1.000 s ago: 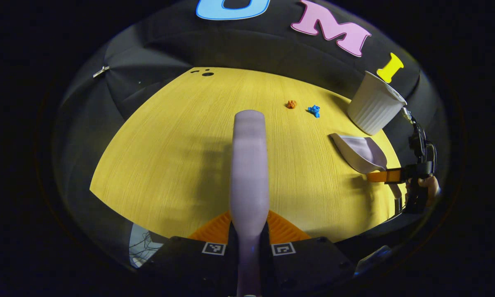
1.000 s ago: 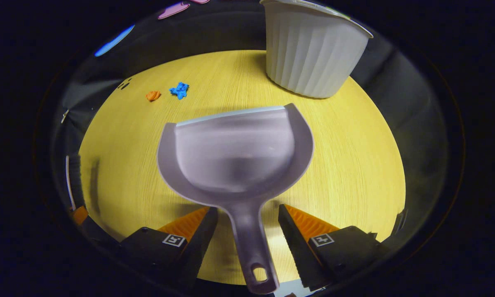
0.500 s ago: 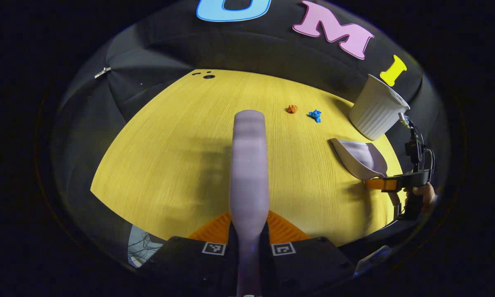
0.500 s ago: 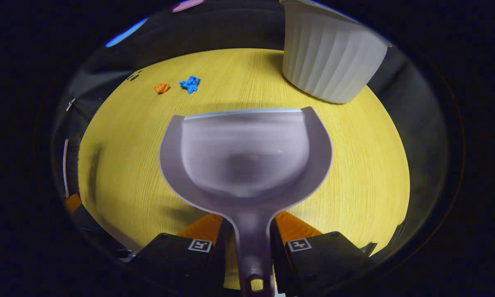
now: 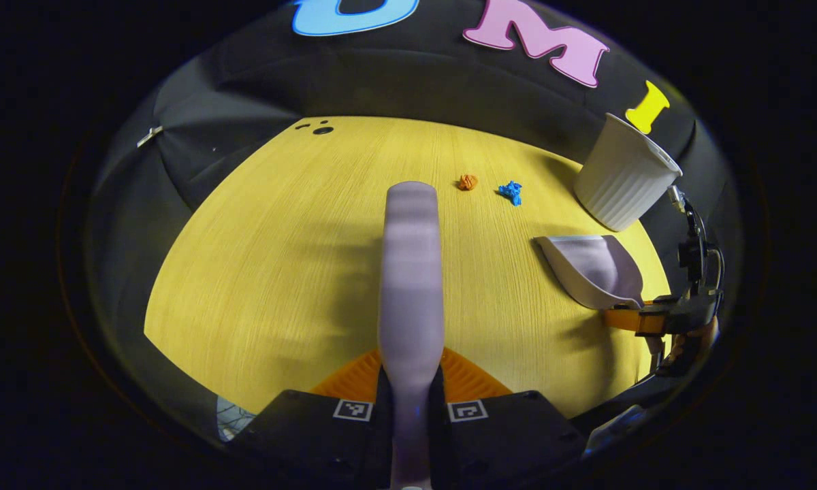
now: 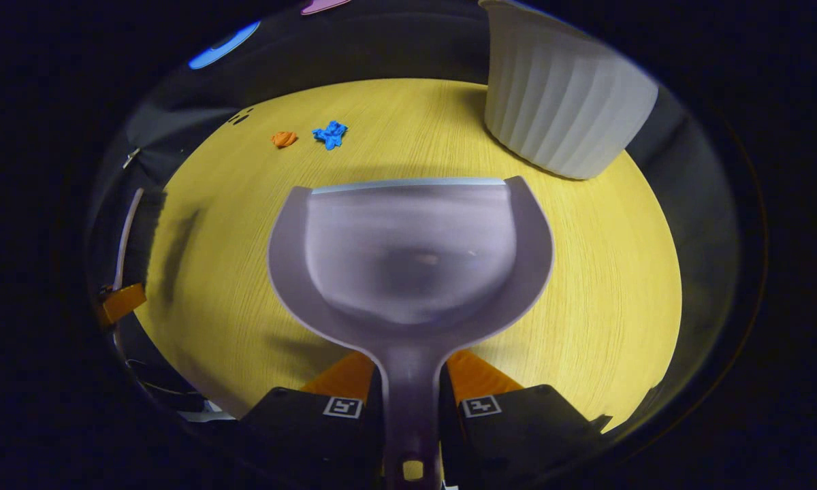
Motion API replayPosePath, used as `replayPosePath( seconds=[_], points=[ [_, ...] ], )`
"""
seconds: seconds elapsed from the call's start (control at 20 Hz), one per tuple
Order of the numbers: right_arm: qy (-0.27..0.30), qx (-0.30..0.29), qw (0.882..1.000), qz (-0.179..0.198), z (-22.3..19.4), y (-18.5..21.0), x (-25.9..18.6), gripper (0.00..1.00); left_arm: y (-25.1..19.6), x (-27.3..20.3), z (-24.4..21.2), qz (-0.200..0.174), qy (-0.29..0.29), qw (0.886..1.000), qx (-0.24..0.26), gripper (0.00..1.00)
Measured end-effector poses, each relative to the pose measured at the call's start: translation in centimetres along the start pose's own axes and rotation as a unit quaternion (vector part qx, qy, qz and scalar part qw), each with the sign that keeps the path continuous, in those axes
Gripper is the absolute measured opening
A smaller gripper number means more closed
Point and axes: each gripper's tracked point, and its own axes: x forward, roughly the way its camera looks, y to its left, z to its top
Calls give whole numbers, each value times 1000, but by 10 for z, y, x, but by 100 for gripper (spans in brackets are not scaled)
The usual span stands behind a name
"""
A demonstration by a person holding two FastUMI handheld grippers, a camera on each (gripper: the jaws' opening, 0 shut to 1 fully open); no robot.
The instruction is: Pick up the small broom and dustpan from the desktop, sweep the trash into the dustpan with the broom, and then empty the trash into the garbage bin.
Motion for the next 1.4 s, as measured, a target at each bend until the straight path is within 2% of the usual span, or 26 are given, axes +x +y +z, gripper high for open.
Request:
replayPosePath(
  seconds=[0.1,0.15,0.2,0.35,0.45,0.5,0.6,0.75,0.85,0.9,0.95,1.1,1.2,1.25,1.35,1.4],
  points=[
    [0,-14,1000,4,1,-7,0,37,-1,12,16,6,1,1000,21,27],
    [-2,-27,1000,3,1,-12,0,33,-1,19,26,8,1,999,31,27],
    [-5,-35,999,7,1,-16,-2,37,0,27,35,12,2,999,40,26],
    [-8,-59,998,16,1,-27,-7,37,1,53,65,18,14,998,61,26],
    [-4,-79,997,25,-2,-36,-10,41,-2,71,85,14,26,998,61,26],
    [-3,-90,996,29,-3,-40,-11,36,-1,82,96,13,29,998,63,24],
    [-1,-112,993,33,-4,-49,-17,37,0,102,117,15,38,996,76,26],
    [-2,-128,991,44,-2,-58,-25,36,-4,135,140,9,65,992,106,26],
    [-2,-131,990,51,2,-62,-27,36,-9,156,156,8,76,986,148,26],
    [-1,-135,989,55,3,-63,-26,36,-13,166,163,10,80,981,177,25],
    [0,-140,988,57,4,-65,-24,40,-17,173,168,8,85,975,207,26],
    [9,-150,987,57,2,-69,-20,36,-36,196,193,13,79,946,314,26],
    [7,-153,986,61,5,-70,-15,33,-59,204,198,-12,77,927,367,26],
    [7,-155,986,61,5,-69,-13,36,-73,206,197,-35,80,917,389,24],
    [4,-161,985,62,7,-67,-11,36,-105,205,191,-79,89,895,429,26],
    [3,-163,985,63,6,-66,-10,41,-118,202,186,-97,94,884,447,24]
  ],
)
